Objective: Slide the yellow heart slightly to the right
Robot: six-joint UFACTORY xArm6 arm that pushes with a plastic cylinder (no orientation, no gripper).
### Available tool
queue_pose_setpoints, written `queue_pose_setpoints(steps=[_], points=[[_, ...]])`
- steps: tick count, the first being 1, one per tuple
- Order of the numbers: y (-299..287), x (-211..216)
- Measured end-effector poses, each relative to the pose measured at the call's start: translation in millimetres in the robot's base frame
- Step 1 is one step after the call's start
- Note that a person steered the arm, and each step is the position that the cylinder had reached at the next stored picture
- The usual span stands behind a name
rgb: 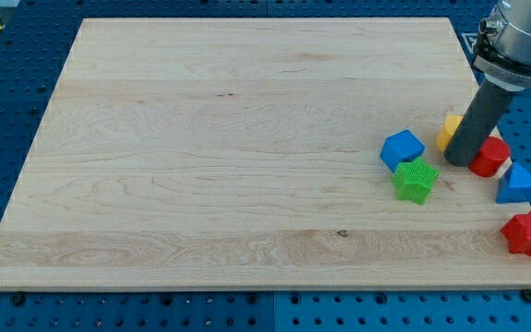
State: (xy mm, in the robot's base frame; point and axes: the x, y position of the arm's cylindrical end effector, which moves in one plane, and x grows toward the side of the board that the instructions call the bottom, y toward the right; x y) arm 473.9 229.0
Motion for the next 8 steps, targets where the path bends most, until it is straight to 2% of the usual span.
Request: queue_pose_setpoints(steps=[3,4,6,8], points=[[16.1,13.4],[-16.1,6.2],[-24.1,5.3],[-33.9,-15.3]])
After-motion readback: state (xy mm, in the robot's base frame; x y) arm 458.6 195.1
